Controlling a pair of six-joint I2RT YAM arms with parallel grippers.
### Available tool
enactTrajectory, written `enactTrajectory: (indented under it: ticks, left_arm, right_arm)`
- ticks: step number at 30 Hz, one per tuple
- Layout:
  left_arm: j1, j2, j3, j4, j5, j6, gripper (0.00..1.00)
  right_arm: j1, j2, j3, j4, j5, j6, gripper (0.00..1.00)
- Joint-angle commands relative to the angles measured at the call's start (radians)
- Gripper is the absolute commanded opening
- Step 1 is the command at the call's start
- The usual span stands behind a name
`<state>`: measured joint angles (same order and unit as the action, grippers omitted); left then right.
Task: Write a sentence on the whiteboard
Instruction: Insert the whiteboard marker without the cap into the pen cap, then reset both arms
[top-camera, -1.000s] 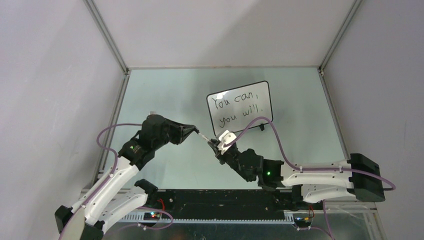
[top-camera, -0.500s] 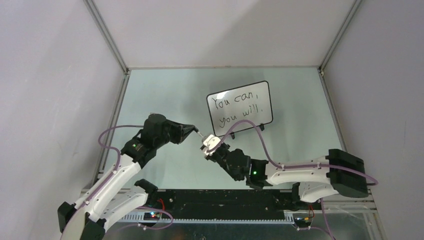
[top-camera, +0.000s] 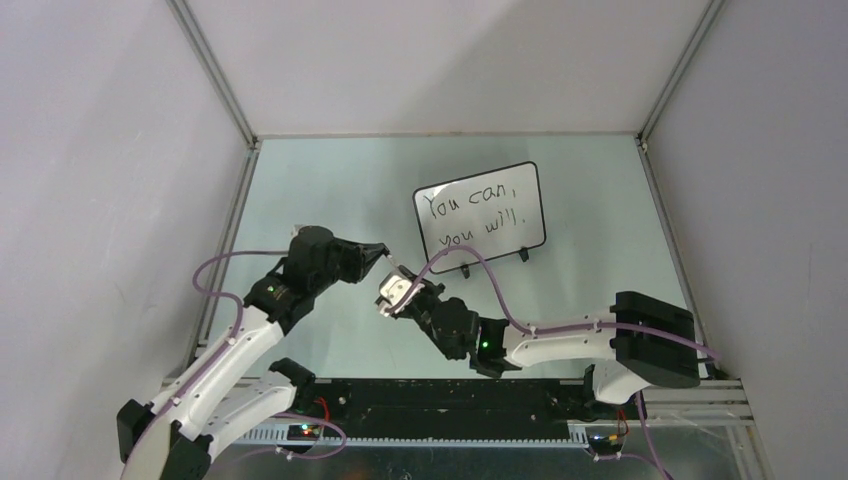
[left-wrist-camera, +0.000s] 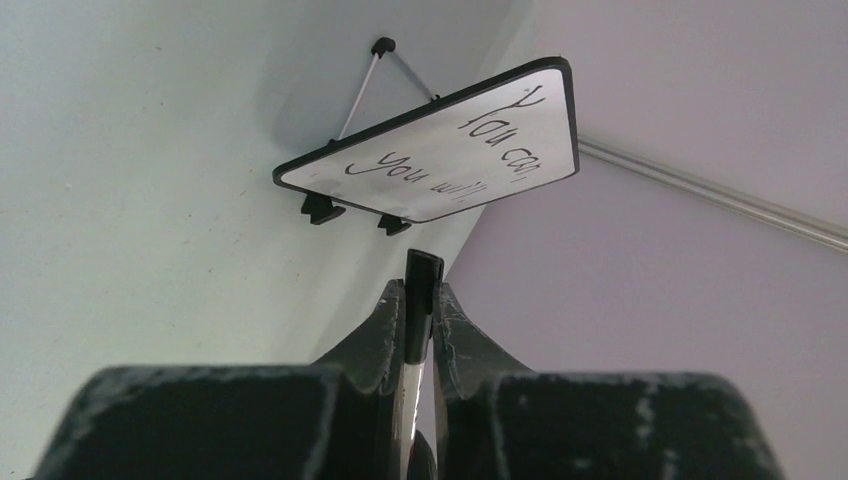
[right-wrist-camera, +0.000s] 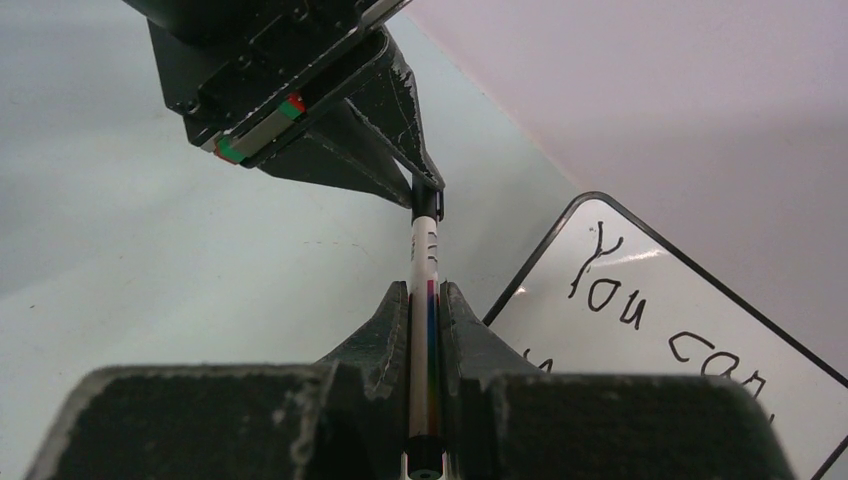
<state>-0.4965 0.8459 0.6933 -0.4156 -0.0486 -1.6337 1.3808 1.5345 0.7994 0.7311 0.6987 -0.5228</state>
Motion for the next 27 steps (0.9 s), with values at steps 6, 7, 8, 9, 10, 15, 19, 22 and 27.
enactTrajectory:
  ticks: [6, 7, 8, 9, 10, 15, 19, 22, 27]
  left_arm:
    - [-0.056, -0.020, 0.024, 0.046, 0.160, 0.016, 0.00]
    - [-0.034, -0.015, 0.019, 0.044, 0.170, 0.037, 0.00]
    - [-0.022, 0.005, 0.015, 0.046, 0.187, 0.048, 0.00]
    - [0.007, 0.018, 0.011, 0.054, 0.222, 0.073, 0.00]
    - [0.021, 0.049, 0.012, 0.054, 0.236, 0.101, 0.00]
    - [0.092, 0.110, 0.041, -0.062, 0.111, 0.241, 0.00]
    - [0.124, 0.174, 0.065, -0.145, -0.011, 0.358, 0.00]
    - [0.144, 0.243, 0.068, -0.159, -0.040, 0.420, 0.00]
    - [0.131, 0.255, 0.055, -0.138, -0.151, 0.601, 0.19]
  right_arm:
    - [-0.053, -0.043, 0.023, -0.073, -0.126, 0.151, 0.02]
    - [-0.065, -0.057, 0.016, -0.116, -0.144, 0.207, 0.17]
    - [-0.073, -0.086, 0.012, -0.136, -0.185, 0.235, 0.29]
    - [-0.091, -0.101, 0.000, -0.171, -0.204, 0.289, 0.48]
    - [-0.098, -0.137, -0.017, -0.184, -0.240, 0.314, 0.55]
    - [-0.135, -0.309, -0.076, -0.283, -0.338, 0.446, 0.71]
    - [-0.184, -0.456, -0.116, -0.388, -0.399, 0.538, 0.72]
    - [-0.253, -0.556, -0.123, -0.511, -0.432, 0.628, 0.71]
    - [-0.368, -0.677, -0.099, -0.741, -0.380, 0.786, 0.71]
